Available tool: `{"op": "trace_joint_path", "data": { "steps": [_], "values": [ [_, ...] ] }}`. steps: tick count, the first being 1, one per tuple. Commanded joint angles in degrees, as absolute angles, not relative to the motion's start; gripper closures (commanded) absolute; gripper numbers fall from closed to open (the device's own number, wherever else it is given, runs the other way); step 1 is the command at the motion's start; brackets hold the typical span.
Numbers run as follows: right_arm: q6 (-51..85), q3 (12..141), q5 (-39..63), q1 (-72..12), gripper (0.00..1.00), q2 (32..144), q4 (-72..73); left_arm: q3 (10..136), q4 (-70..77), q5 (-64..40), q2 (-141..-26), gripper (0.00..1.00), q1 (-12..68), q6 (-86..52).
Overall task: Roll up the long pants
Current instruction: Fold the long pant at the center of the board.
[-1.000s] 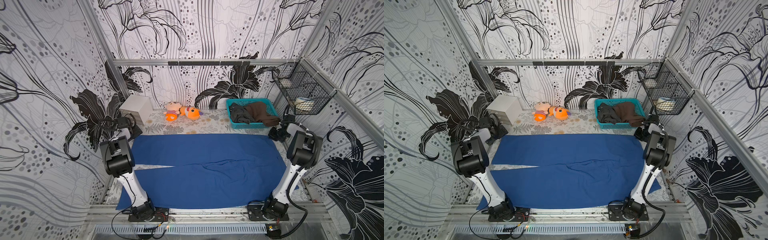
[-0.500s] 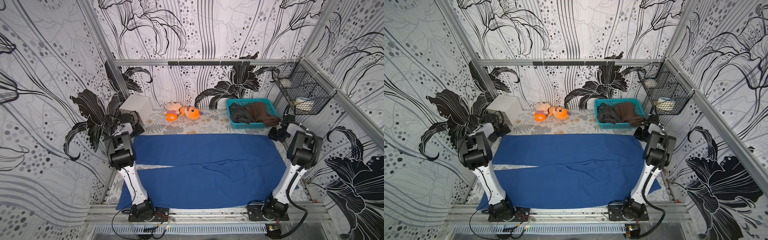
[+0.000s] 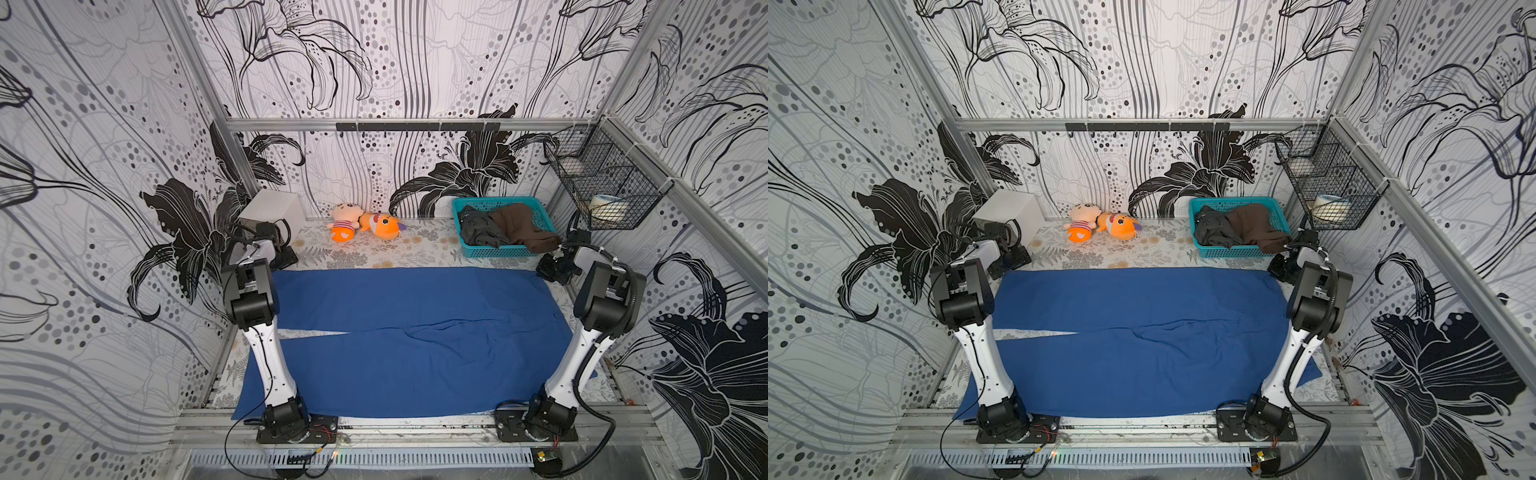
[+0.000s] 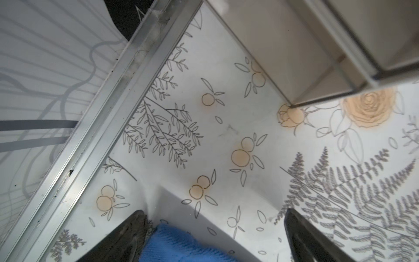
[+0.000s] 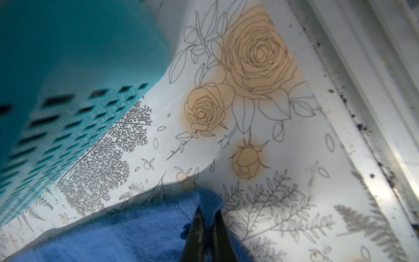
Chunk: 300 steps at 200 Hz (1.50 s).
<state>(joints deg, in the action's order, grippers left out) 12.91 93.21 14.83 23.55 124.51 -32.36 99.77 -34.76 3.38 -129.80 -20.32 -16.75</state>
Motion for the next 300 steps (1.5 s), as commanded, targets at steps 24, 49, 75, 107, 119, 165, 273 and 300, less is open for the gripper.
{"op": "trace_joint_path", "data": {
  "steps": [24,49,75,107,119,165,273,300],
  "values": [
    [13.1,92.6,18.0,23.0,1.0,125.0,-32.9,101.8,-37.4,5.7,-130.9,0.05,-20.7,-17.2],
    [13.2,92.6,18.3,23.0,1.0,125.0,-32.9,102.3,-38.5,5.1,-131.8,0.08,-20.7,-17.2],
    [13.3,92.7,18.5,23.0,1.0,125.0,-32.9,102.4,-38.4,4.5,-132.1,0.19,-20.7,-17.2],
    [13.2,92.7,18.8,23.0,1.0,125.1,-33.0,102.9,-38.8,3.9,-132.6,0.25,-20.9,-17.4],
    [13.3,92.7,18.8,23.0,1.0,125.1,-33.0,103.2,-39.1,3.8,-133.0,0.27,-21.0,-17.5],
    [13.3,92.5,19.0,23.0,1.0,124.8,-32.8,103.9,-39.7,3.4,-133.6,0.73,-21.1,-17.7],
    [16.6,85.0,22.2,23.0,1.0,114.2,-21.5,96.2,-34.4,1.3,-120.8,1.0,-20.5,-19.7],
    [17.8,82.3,20.1,23.1,1.0,110.9,-17.9,97.0,-34.7,1.0,-119.4,1.0,-20.3,-20.5]
  ]
}}
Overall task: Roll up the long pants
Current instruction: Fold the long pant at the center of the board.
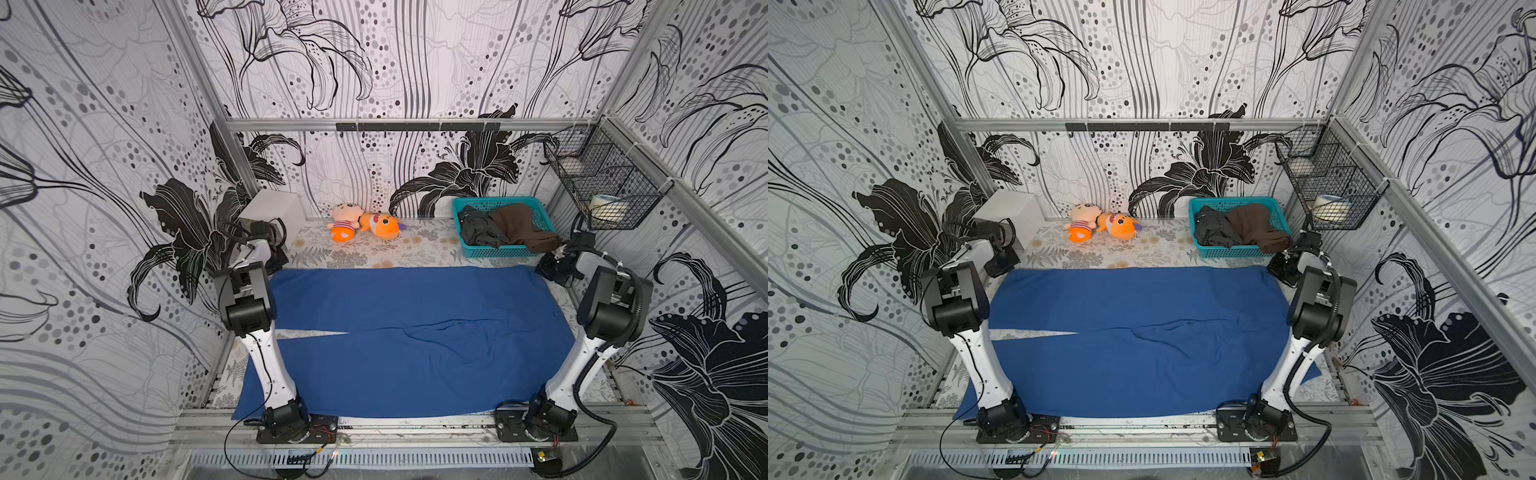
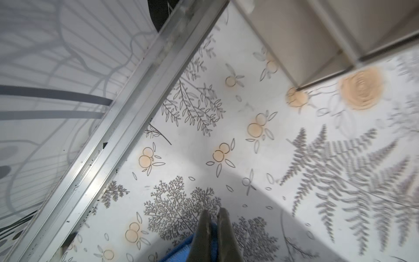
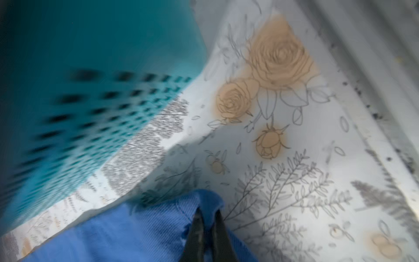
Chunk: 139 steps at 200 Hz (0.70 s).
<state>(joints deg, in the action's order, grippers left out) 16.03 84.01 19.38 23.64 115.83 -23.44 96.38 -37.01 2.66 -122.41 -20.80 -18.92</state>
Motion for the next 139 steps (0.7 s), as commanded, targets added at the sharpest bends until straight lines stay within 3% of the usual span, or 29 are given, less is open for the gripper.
{"op": "trace_joint_path", "data": {
  "steps": [1,111,139],
  "values": [
    [17.9,82.3,20.0,23.1,1.0,110.8,-17.8,97.0,-34.7,1.0,-119.4,1.0,-20.3,-20.5],
    [26.1,82.4,23.7,29.5,1.0,111.2,-15.3,110.2,-42.1,-1.2,-120.5,1.0,-18.8,-22.6],
    [26.6,79.5,24.7,29.6,1.0,109.2,-12.5,106.3,-41.0,-2.5,-116.9,1.0,-18.7,-23.5]
  ]
}}
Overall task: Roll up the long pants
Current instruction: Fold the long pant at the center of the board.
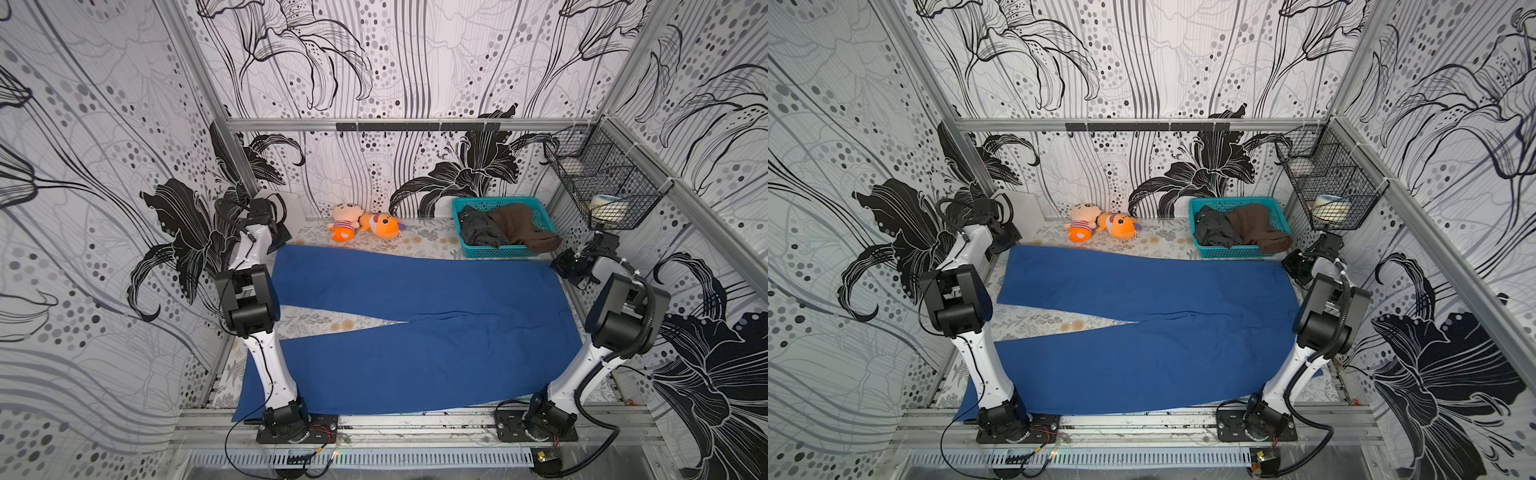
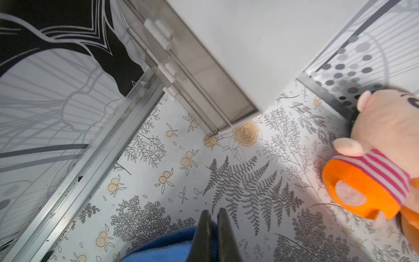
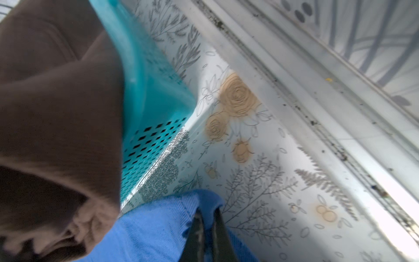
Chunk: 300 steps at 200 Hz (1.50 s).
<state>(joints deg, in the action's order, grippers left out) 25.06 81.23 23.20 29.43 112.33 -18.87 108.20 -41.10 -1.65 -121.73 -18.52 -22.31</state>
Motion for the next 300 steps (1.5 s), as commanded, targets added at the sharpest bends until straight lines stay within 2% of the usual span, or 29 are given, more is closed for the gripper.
{"op": "trace_joint_path", "data": {
  "steps": [1,30,63,102,142,177,231,253,286,300],
  "values": [
    [26.6,79.3,24.8,29.6,1.0,109.1,-12.3,106.1,-40.8,-2.5,-116.6,1.0,-18.7,-23.6],
    [27.7,75.2,27.3,29.6,1.0,106.4,-10.0,95.5,-36.9,-1.8,-108.3,1.0,-18.7,-24.4],
    [29.1,68.7,25.3,29.6,1.0,102.3,-5.7,83.8,-31.5,-1.3,-99.6,1.0,-18.7,-26.2],
    [29.5,60.8,24.5,29.8,1.0,96.1,-3.7,75.0,-29.1,-3.2,-94.2,1.0,-18.7,-28.1],
    [32.5,51.4,20.5,33.6,1.0,85.2,-4.4,69.2,-30.5,0.4,-87.7,1.0,-18.7,-29.5],
    [33.8,46.4,19.9,38.7,1.0,76.7,-8.3,61.7,-29.2,-0.4,-79.9,1.0,-18.7,-32.0],
    [35.3,42.2,21.1,41.2,1.0,71.4,-11.4,51.1,-29.2,3.3,-67.4,1.0,-18.9,-36.5],
    [37.0,40.1,21.6,42.1,1.0,66.1,-12.2,48.2,-29.1,2.1,-63.3,1.0,-20.9,-38.7],
    [39.2,37.2,11.4,42.6,1.0,54.7,-20.0,43.9,-29.8,-1.3,-57.3,1.0,-24.7,-40.8],
    [40.3,36.2,10.6,43.8,1.0,51.2,-22.8,43.0,-31.4,-1.1,-55.5,1.0,-25.7,-41.4]
  ]
}}
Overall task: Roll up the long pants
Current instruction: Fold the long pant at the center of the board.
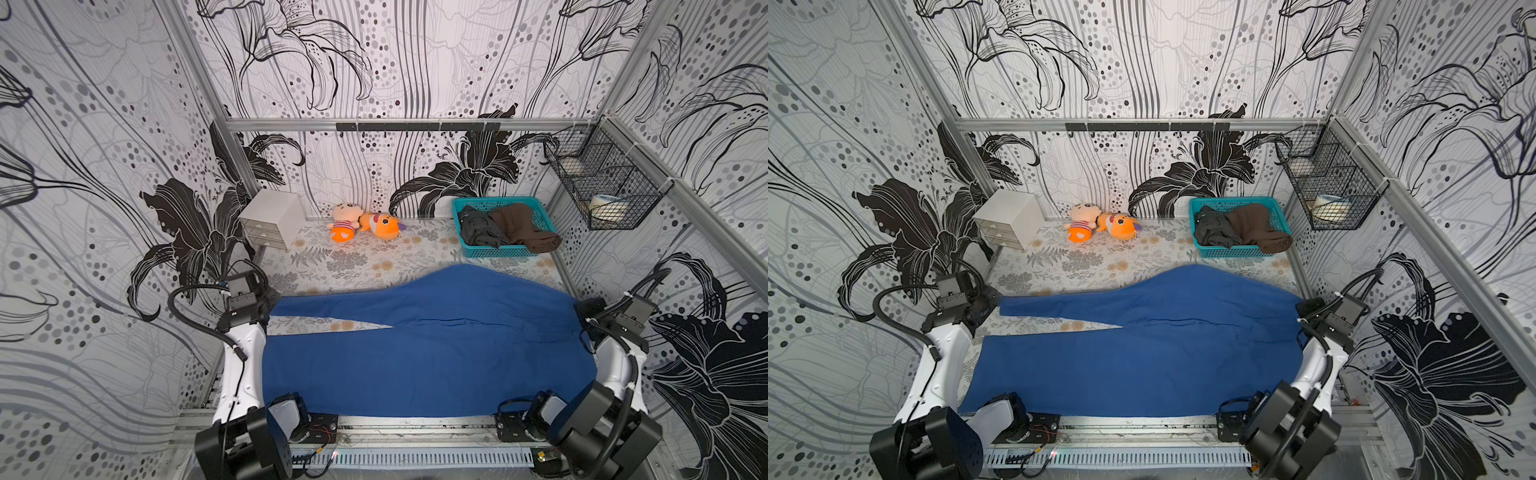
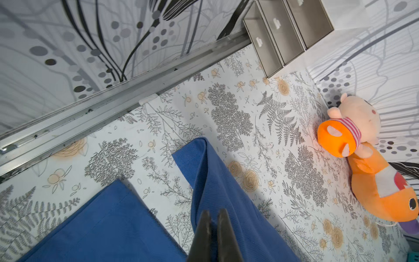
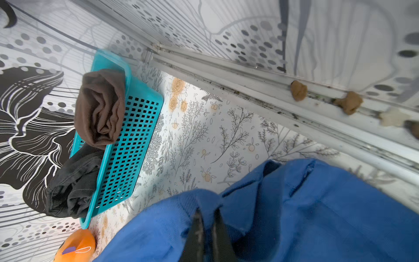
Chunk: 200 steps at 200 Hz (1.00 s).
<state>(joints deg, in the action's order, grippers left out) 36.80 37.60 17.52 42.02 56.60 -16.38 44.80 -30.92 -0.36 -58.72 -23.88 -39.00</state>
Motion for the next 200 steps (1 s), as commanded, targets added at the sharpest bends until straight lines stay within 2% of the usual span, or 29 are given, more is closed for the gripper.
{"op": "trace_joint_path", "data": {
  "steps": [1,38,94,153,200],
  "values": [
    [40.4,36.1,10.7,43.9,1.0,51.1,-22.9,42.9,-31.5,-1.2,-55.4,1.0,-25.8,-41.4],
    [42.2,33.1,12.5,44.9,1.0,47.2,-28.3,40.2,-33.6,-3.9,-50.1,1.0,-27.3,-43.4],
    [41.2,29.4,12.3,47.6,1.0,35.1,-34.0,38.6,-41.4,1.5,-38.1,1.0,-28.8,-44.3],
    [39.3,30.5,3.4,47.6,1.0,26.1,-41.4,40.2,-50.8,5.8,-27.1,1.0,-29.2,-49.0],
    [37.1,32.9,-0.5,47.5,1.0,27.6,-39.6,49.0,-57.4,9.2,-26.2,1.0,-29.2,-45.4]
  ]
}}
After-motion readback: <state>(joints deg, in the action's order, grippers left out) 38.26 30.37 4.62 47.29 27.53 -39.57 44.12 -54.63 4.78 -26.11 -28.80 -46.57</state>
